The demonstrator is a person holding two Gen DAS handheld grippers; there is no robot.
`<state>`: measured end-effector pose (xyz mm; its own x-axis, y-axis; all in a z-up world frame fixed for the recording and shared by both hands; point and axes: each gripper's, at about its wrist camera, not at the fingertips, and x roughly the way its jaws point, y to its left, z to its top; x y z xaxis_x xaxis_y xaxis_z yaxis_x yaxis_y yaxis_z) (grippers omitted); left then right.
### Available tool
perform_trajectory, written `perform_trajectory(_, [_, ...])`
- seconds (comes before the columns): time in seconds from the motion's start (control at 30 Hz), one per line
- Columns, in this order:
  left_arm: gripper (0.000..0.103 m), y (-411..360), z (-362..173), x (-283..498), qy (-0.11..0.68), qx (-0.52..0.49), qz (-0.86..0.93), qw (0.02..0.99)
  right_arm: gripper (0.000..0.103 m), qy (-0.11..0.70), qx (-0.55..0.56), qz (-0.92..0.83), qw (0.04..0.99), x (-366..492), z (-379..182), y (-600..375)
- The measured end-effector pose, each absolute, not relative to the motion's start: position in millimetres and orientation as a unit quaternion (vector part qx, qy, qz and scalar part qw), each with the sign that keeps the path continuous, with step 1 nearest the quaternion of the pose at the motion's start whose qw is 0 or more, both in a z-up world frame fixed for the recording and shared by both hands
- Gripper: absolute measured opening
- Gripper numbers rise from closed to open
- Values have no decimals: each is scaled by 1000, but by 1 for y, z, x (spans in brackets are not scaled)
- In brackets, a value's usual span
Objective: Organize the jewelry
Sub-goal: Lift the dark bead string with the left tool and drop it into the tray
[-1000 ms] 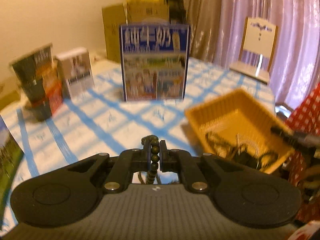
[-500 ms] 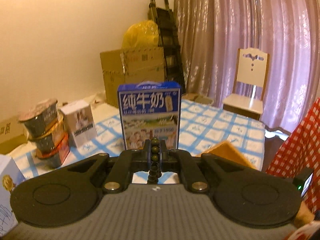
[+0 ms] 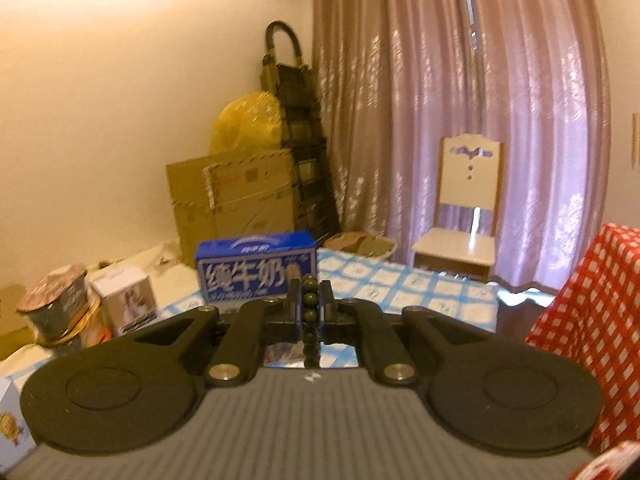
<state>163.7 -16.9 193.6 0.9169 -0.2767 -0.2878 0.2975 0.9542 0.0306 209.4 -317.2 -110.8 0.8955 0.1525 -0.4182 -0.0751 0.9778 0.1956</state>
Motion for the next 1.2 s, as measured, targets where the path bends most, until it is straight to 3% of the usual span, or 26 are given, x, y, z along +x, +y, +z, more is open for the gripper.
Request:
perform_trajectory(0.53, [6, -94, 201, 203, 115, -12, -237, 965, 7, 219, 87, 61, 970, 207, -107, -312])
perform_trajectory(1.2, [9, -153, 42, 291, 320, -20, -281, 905, 7, 225, 97, 58, 968, 207, -110, -313])
